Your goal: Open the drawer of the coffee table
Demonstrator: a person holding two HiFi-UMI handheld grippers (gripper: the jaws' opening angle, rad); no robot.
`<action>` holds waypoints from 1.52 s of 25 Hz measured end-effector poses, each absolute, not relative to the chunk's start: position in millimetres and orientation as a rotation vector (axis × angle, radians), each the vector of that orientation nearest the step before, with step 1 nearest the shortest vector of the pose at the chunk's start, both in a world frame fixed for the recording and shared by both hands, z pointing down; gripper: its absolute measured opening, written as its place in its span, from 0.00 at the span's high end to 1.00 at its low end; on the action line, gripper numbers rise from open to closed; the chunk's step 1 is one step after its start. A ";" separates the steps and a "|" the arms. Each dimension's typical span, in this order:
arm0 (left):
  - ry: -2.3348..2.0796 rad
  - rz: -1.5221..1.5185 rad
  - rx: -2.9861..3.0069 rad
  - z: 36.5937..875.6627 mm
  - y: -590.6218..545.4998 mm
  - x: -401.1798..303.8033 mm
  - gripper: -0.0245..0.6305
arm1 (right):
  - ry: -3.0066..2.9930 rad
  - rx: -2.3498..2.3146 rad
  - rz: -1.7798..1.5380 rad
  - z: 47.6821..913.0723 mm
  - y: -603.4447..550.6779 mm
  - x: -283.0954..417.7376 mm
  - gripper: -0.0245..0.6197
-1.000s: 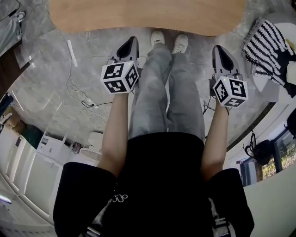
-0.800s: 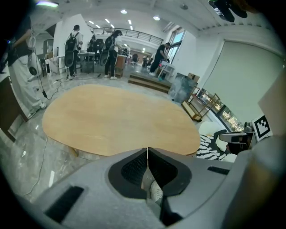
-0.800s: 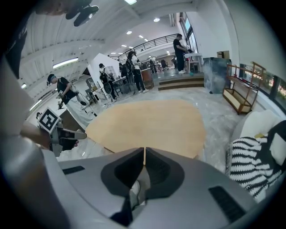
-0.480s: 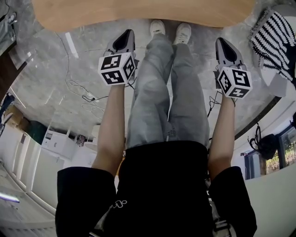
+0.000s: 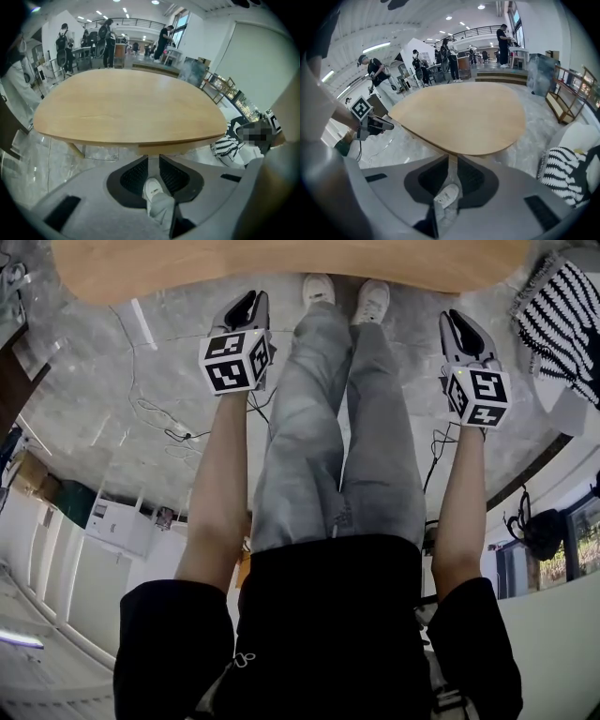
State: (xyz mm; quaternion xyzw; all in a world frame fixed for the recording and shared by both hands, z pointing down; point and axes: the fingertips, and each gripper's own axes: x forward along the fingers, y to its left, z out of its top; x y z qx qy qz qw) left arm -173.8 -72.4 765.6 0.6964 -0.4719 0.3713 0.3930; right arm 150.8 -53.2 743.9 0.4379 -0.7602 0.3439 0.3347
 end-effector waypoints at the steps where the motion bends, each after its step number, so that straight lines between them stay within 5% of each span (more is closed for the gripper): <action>1: -1.190 0.957 1.762 771.6 -72.6 -174.5 0.85 | -1.978 1.134 0.894 748.1 -53.7 152.8 0.90; 3: -1.174 0.985 1.750 782.9 -72.5 -173.7 0.80 | -1.960 1.119 0.885 756.8 -54.2 159.5 0.77; 6: -1.168 1.011 1.739 795.1 -74.3 -172.6 0.78 | -1.925 1.084 0.845 769.6 -54.3 169.7 0.73; 38: -1.102 1.107 1.821 826.0 -103.3 -174.2 0.77 | -1.793 0.866 0.670 833.2 -79.4 183.6 0.70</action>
